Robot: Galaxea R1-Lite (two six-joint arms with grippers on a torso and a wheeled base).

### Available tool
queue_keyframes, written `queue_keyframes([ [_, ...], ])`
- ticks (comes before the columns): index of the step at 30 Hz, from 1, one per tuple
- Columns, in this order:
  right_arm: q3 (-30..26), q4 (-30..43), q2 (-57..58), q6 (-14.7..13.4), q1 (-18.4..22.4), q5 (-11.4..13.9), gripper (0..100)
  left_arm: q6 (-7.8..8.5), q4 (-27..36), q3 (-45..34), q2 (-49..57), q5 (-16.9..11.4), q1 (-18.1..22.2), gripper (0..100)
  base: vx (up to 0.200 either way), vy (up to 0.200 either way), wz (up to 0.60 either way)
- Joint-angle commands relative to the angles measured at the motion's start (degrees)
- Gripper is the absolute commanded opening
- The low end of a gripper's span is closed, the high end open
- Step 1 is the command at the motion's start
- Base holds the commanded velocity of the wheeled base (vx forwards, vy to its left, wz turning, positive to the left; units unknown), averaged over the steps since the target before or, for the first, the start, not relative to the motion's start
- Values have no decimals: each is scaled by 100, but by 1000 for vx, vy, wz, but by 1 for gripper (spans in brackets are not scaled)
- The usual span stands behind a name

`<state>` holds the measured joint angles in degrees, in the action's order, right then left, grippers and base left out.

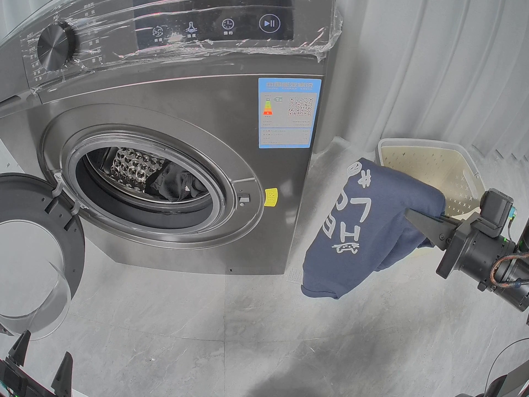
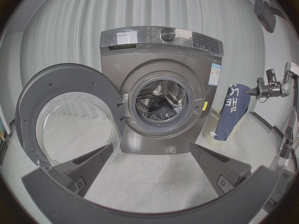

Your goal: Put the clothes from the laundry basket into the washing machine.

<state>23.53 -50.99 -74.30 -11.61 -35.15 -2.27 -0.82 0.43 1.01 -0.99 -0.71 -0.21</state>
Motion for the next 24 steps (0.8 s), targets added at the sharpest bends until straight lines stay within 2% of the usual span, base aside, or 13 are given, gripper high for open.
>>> queue_keyframes([
  [1, 11, 2, -5, 0, -10, -2, 0, -6, 1, -75, 55, 0, 3, 100, -200, 0, 0],
  [11, 152, 2, -93, -8, -10, -28, 0, -15, 1, -75, 55, 0, 3, 100, -200, 0, 0],
  [16, 178, 2, -128, -17, -10, -37, 0, -33, 1, -75, 55, 0, 3, 100, 0, 0, 0],
  [24, 178, 2, -128, -17, -10, -37, 0, -33, 1, -75, 46, 0, -6, 100, 0, 200, 0],
])
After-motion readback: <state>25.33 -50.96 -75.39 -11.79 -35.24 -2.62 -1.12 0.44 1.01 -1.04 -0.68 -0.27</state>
